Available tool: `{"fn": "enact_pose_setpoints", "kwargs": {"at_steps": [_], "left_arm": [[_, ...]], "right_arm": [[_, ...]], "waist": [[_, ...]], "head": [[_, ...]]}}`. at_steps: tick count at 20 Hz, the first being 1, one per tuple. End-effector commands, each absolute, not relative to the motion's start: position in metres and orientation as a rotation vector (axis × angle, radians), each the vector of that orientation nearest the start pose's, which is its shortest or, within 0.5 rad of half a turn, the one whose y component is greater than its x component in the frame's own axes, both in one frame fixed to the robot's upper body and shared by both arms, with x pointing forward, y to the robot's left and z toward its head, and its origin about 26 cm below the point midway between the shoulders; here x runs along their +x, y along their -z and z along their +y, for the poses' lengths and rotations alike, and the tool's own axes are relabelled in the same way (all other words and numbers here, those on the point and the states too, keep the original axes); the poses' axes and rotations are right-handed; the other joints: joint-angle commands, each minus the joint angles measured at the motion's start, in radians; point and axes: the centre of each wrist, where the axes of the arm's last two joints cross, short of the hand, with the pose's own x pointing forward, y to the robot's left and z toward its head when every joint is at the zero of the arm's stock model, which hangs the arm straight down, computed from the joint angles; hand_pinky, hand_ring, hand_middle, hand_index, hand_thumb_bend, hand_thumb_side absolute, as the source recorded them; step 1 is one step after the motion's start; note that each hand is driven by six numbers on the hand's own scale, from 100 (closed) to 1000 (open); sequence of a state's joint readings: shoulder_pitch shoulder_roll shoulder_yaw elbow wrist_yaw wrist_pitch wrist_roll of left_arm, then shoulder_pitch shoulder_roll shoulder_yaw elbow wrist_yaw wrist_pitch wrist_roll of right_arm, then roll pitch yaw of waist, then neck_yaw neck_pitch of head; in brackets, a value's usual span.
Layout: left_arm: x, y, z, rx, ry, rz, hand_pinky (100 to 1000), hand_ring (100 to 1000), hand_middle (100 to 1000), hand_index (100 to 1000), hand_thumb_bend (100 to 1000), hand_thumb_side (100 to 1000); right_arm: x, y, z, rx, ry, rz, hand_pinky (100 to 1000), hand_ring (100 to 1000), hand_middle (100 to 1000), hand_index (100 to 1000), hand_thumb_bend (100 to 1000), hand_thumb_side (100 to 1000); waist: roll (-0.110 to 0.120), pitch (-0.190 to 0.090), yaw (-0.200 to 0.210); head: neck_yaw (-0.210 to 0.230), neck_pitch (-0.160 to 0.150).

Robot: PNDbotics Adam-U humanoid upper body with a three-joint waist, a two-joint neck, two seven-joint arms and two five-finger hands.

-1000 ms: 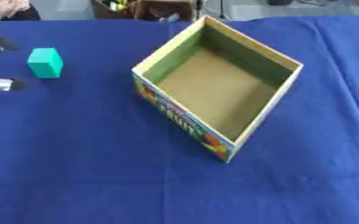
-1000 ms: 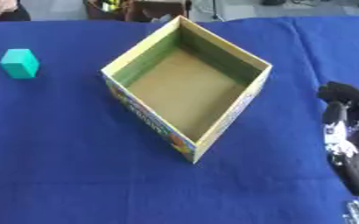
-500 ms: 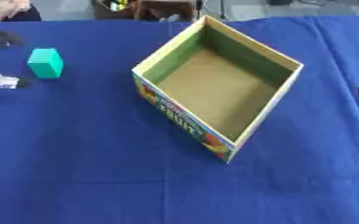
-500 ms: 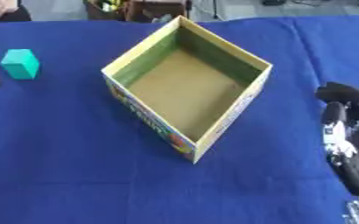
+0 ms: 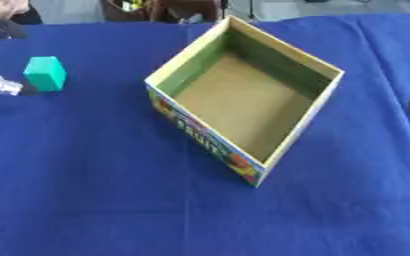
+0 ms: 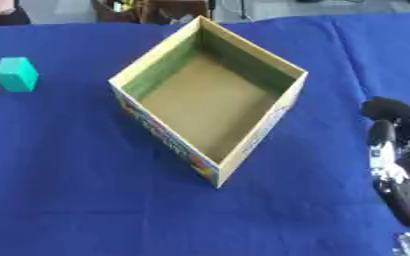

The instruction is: Pick up objects on the table and place them in the box.

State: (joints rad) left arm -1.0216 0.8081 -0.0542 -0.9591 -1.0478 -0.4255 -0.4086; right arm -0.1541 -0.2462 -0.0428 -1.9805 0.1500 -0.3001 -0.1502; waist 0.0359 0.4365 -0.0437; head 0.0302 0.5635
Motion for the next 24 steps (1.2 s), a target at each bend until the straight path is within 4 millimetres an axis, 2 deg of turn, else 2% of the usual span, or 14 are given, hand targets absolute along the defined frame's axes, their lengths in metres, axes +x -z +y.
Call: {"fn": "enact_pose_setpoints", "kwargs": {"at_steps": [1, 8, 12, 24], "left_arm": [[0.432, -0.344, 0.42, 1.42, 1.599, -1.249, 842, 910, 991, 1000, 713, 819], [0.434, -0.346, 0.423, 1.401, 1.589, -1.233, 841, 914, 991, 1000, 678, 790], [0.433, -0.348, 0.426, 1.384, 1.595, -1.185, 853, 924, 995, 1000, 607, 753], [0.428, -0.352, 0.44, 1.307, 1.565, -1.119, 845, 923, 989, 1000, 508, 713]], "right_arm": [[0.285, -0.16, -0.272, -0.368, -0.233, -2.472, 832, 798, 626, 788, 100, 601], [0.286, -0.161, -0.269, -0.365, -0.237, -2.479, 834, 799, 625, 785, 100, 603], [0.286, -0.161, -0.268, -0.366, -0.238, -2.482, 834, 799, 622, 785, 100, 604], [0.287, -0.161, -0.265, -0.379, -0.246, -2.478, 837, 798, 616, 782, 100, 607]], "waist": [[0.004, -0.015, -0.003], [0.008, 0.008, -0.017], [0.01, 0.018, -0.021], [0.019, 0.045, -0.026]], "head": [[0.008, -0.022], [0.023, -0.039], [0.029, -0.045], [0.035, -0.07]]}}
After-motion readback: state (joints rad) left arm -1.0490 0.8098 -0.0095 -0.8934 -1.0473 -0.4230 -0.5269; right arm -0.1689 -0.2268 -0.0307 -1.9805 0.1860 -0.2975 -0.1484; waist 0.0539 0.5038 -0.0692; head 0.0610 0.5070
